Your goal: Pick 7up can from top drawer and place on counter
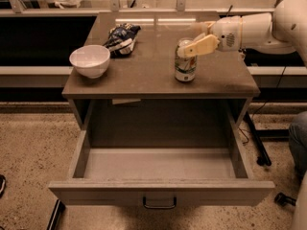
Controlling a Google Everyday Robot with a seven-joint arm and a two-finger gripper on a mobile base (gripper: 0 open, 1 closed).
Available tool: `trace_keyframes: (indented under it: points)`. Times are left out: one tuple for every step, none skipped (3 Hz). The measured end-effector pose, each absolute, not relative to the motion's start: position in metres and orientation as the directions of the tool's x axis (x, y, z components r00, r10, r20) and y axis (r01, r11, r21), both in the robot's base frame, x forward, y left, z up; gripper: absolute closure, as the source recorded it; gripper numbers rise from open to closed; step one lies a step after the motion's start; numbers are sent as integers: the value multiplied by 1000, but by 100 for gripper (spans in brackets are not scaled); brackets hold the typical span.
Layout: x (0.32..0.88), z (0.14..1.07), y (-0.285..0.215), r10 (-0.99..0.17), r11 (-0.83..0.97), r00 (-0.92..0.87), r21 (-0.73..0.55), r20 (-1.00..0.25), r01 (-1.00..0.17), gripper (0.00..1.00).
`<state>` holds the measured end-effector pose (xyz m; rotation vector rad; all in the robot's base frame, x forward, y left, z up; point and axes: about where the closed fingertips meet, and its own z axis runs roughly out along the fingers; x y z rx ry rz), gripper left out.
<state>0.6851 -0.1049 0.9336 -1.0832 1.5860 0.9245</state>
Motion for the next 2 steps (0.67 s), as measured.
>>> trace_keyframes:
  points:
    - [676,954,-109,-201,285,-36,-23,-979,-958,0]
    - [665,976,-117,-209,265,34,-90,-977,-960,0]
